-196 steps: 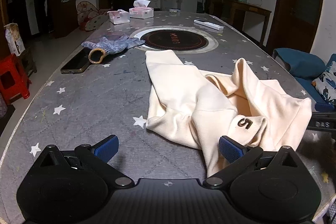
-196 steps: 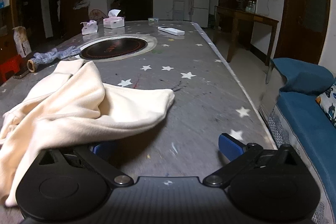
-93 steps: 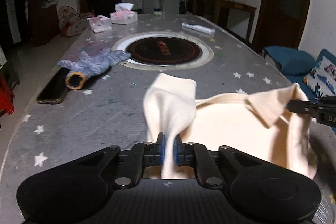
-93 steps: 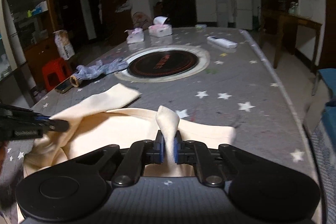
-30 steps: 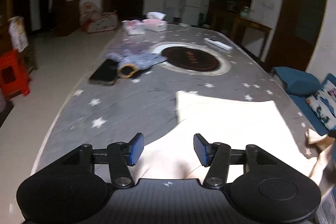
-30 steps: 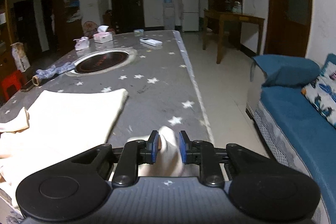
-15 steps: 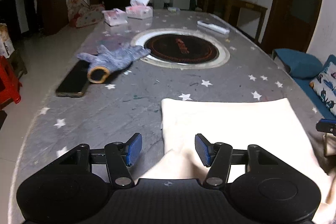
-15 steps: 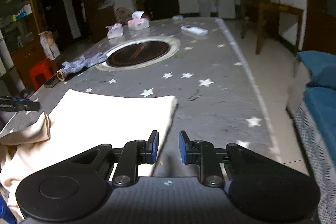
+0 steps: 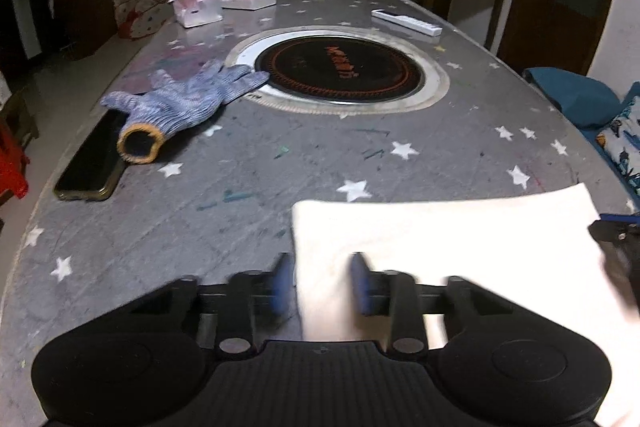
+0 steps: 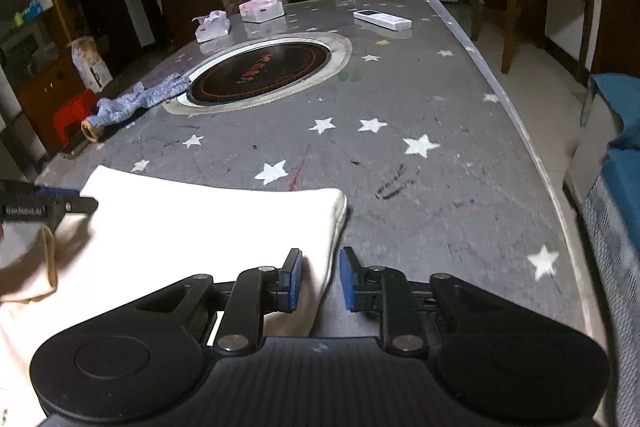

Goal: Fold clothes
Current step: 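Lift and shake the sweatshirt out flat with both grippers, then release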

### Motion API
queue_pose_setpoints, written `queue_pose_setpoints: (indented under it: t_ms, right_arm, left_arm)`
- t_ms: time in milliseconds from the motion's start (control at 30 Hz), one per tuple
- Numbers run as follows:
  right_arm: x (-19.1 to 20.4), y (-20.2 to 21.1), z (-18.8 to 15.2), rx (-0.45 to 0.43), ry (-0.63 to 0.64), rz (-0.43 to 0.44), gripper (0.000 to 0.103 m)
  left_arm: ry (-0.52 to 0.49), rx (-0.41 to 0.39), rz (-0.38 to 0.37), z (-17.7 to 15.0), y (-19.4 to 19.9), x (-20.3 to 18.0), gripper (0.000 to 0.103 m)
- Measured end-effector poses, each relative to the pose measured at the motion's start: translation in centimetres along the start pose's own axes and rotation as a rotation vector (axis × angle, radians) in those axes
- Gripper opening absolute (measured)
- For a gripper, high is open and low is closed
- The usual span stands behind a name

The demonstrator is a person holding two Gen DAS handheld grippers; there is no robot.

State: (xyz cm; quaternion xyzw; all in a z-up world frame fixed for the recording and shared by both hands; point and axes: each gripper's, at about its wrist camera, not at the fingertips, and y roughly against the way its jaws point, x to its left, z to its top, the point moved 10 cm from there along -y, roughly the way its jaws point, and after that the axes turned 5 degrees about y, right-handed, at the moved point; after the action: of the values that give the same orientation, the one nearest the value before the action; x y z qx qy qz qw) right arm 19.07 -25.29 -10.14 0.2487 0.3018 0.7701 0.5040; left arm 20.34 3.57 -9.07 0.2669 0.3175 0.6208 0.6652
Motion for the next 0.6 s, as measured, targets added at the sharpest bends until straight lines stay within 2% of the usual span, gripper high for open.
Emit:
queue_pose_setpoints:
  t_ms: [33, 133, 433, 600]
  right_arm:
    - [0.3, -0.2, 0.3, 0.001, 0.020, -0.002, 0.007]
    - [0.9, -0.9, 1.5, -0.006, 0.065, -0.023, 0.004]
    - [1.5, -3.9, 9.0, -0.100, 0.138, -0.079, 0.003]
    - [2.6, -5.4, 9.6, -0.069, 0.210, -0.082, 0.005]
  left_arm:
    - [-0.005, -0.004, 0.004, 0.3, -0.2, 0.0, 0.012]
    - [-0.011, -0.019, 0.025, 1.4, -0.8, 0.3, 0.010]
    - [-0.002, -0.065, 0.117, 5.4, -3.2, 2.5, 0.011]
    - [0.018, -0.057, 0.132, 5.1, -3.3, 3.4, 0.015]
